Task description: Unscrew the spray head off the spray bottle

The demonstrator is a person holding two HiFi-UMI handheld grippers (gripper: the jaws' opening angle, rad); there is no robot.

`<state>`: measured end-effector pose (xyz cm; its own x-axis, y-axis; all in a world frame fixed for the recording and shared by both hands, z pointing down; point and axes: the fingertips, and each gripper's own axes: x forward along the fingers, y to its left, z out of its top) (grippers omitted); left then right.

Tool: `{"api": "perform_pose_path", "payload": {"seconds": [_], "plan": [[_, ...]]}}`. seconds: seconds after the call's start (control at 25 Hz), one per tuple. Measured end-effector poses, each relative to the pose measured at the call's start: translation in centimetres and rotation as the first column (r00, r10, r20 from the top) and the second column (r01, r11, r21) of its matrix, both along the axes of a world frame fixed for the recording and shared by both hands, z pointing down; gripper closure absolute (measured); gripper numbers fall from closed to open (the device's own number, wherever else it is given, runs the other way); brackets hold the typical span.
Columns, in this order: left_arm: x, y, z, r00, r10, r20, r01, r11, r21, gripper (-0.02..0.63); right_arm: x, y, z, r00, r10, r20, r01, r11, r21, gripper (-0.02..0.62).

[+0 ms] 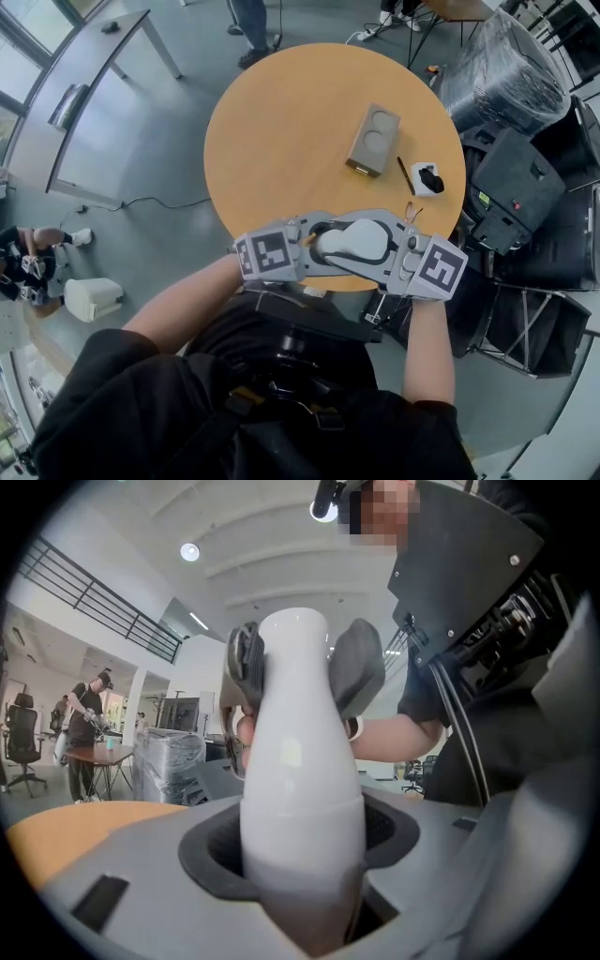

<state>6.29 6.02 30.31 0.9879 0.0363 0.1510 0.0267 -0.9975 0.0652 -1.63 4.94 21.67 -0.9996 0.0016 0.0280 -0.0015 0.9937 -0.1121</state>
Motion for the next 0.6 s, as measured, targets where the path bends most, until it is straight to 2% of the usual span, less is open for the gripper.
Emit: {"api": "perform_pose_path", "payload": {"seconds": [0.2, 0.32, 0.4, 0.48, 0.52, 0.6], "plan": [[0.2, 2.1, -0.9, 0.989, 0.143, -0.036, -0.146, 0.986, -0.084, 0.319, 0.1, 1.9, -0.8, 0.989, -0.151, -0.001, 0.151, 0.988, -0.018, 0.419], [0.3, 1.8, -1.3, 0.986, 0.162, -0.042, -0.165, 0.982, -0.088, 0.318, 0.3, 1.6, -1.0, 0.987, -0.158, -0.012, 0.158, 0.987, -0.008, 0.413], [0.3, 1.1, -1.5, 0.988, 0.145, -0.046, -0.149, 0.985, -0.092, 0.316, 0.3, 0.5, -1.2, 0.995, -0.103, -0.003, 0.103, 0.995, -0.001, 0.399], [0.3, 0.1, -1.7, 0.994, 0.090, -0.059, -0.095, 0.992, -0.087, 0.316, 0.7, -1.4, -1.6, 1.000, 0.004, 0.011, -0.004, 1.000, 0.019, 0.282], [0.2, -0.4, -1.9, 0.996, 0.057, -0.072, -0.063, 0.994, -0.087, 0.314, 1.0, -2.3, -1.8, 0.998, 0.056, 0.024, -0.057, 0.998, 0.031, 0.256], [-0.1, -1.6, -2.4, 0.993, -0.013, -0.115, 0.001, 0.994, -0.106, 0.314, 1.8, -3.7, -2.3, 0.988, 0.145, 0.047, -0.147, 0.989, 0.032, 0.252]]}}
